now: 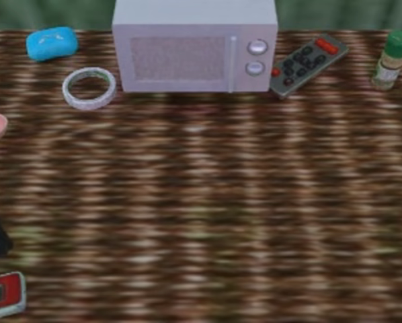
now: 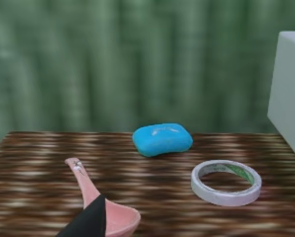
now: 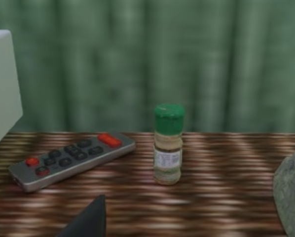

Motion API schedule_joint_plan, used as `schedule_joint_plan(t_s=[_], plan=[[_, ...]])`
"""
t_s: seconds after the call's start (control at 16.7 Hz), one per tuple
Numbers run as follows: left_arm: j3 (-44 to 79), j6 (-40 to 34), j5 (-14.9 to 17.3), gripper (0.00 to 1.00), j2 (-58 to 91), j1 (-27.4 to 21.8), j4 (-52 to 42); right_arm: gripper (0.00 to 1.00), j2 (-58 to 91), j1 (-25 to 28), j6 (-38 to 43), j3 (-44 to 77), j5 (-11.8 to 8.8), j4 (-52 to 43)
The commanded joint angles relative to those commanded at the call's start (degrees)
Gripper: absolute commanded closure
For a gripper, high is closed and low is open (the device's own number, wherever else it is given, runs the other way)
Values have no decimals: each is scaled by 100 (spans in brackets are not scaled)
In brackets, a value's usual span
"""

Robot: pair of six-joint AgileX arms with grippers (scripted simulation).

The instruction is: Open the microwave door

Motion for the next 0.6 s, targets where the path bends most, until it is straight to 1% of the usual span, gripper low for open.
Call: schedule_joint_plan(t_s=[0.18,0.3,0.42,0.6], plan=[[48,-10,-29,0,57,-33,-12,0,0,0,0,0,0,0],[298,-65,-171,0,355,-194,-64,0,0,0,0,0,0,0],[737,-170,-412,0,896,-461,-134,0,0,0,0,0,0,0],[1701,-427,-914,0,2156,-1014,-227,0,0,0,0,0,0,0]])
